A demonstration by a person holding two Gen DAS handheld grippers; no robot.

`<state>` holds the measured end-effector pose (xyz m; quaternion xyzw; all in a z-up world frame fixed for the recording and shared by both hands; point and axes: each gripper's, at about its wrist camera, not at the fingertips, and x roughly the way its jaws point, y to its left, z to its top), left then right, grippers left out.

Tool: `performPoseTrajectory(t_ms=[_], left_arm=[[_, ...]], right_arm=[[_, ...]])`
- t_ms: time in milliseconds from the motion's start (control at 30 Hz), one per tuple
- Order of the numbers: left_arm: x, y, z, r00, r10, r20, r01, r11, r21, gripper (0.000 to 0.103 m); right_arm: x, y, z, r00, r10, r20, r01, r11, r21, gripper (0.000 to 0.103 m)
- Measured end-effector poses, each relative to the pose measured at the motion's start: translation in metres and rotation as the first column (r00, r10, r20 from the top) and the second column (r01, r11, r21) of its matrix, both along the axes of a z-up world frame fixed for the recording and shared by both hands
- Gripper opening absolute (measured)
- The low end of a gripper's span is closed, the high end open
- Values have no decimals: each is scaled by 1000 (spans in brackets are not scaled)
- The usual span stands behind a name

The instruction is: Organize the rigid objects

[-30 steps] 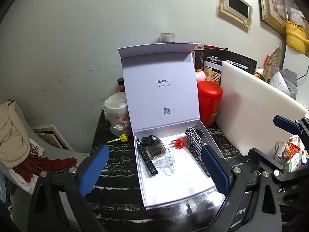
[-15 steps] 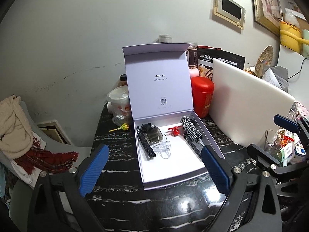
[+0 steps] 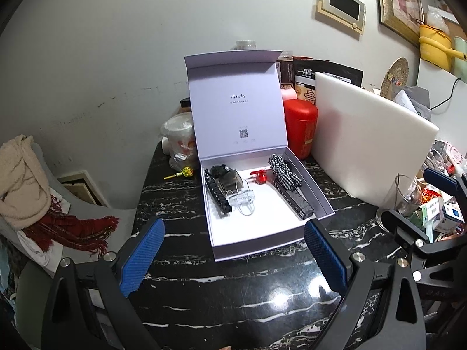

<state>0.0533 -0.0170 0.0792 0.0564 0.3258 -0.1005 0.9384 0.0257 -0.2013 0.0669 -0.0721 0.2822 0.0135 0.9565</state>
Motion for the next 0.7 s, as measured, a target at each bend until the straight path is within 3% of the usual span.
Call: performPoseTrajectory(t_ms=[700], left_arm=[[-10, 5, -10, 1000, -3, -21, 3, 1000, -7, 98]], right_arm=[[-3, 3, -11, 999, 2, -38, -1, 1000, 10, 102]])
